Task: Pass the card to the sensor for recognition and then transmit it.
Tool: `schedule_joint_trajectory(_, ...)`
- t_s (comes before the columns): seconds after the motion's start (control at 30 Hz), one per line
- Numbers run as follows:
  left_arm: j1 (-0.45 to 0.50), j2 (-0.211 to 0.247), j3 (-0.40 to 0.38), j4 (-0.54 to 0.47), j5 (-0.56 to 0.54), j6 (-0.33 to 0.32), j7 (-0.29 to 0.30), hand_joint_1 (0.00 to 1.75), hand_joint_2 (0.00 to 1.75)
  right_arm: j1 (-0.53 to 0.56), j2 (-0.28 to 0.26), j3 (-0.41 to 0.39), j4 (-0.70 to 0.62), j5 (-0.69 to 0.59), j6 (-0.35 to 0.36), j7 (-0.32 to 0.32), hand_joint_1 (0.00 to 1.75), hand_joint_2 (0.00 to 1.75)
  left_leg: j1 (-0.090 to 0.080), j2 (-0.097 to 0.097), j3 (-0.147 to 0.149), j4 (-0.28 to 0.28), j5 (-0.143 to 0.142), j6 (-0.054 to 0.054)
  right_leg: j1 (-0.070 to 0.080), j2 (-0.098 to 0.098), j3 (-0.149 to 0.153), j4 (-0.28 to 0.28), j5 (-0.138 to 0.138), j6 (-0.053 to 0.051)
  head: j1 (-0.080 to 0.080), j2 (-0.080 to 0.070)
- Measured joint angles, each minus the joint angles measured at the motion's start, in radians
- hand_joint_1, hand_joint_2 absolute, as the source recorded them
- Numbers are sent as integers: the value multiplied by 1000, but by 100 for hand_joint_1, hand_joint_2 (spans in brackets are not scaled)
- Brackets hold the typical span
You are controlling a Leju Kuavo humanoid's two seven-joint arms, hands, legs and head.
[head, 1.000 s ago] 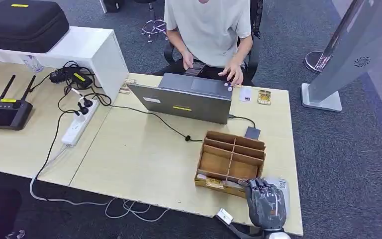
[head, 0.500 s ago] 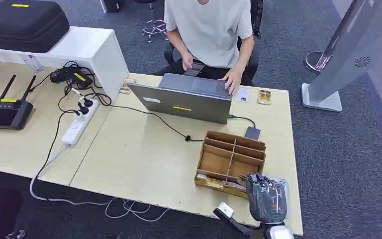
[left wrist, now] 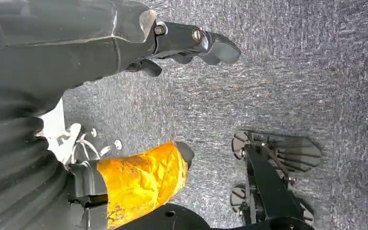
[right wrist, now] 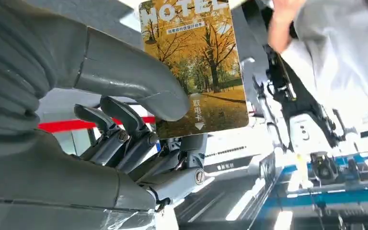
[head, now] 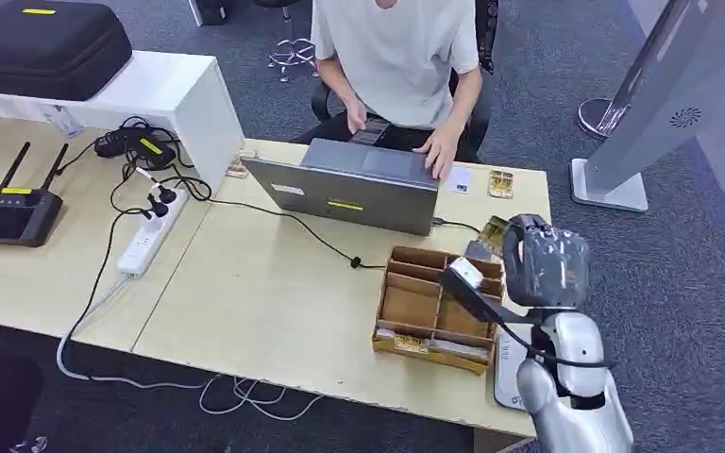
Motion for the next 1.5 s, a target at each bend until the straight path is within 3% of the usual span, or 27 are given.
schedule_joint_trajectory(0.37,-1,2,-8,0,-16,-9,0,0,175,-169,26,-11,104,18,12,54,175,175,0,0,0,0,0,0,0,0,0,0,0,0,0,0)
schedule_joint_trajectory(0.67,-9,1,-25,0,-33,-26,-21,0,175,-361,71,-74,347,143,4,255,175,175,0,0,0,0,1,0,0,0,0,0,1,0,0,0)
schedule_joint_trajectory(0.7,-10,0,-26,0,-32,-27,-21,0,175,-377,74,-84,374,151,1,259,0,175,0,0,0,0,2,0,0,0,0,0,1,-1,0,0)
schedule_joint_trajectory(0.93,-11,-1,-28,0,-30,-42,-27,0,175,-420,98,-118,510,185,-25,258,0,175,0,0,0,0,1,0,0,0,0,0,1,-1,0,0)
schedule_joint_trajectory(1.2,-10,-1,-28,0,-29,-32,-24,0,175,-425,95,-169,565,177,-34,264,0,175,0,0,0,0,1,0,0,0,-1,0,1,-1,0,0)
schedule_joint_trajectory(1.33,-7,0,-28,0,-26,-24,-18,0,175,-424,71,-256,571,65,-38,257,0,175,0,-1,0,0,1,0,0,-1,-1,0,1,-1,0,0)
schedule_joint_trajectory(1.5,-4,2,-28,0,-24,-16,1,0,175,-417,20,-489,556,-144,-10,203,0,175,0,-3,-1,0,1,0,0,-3,0,-1,2,0,0,0)
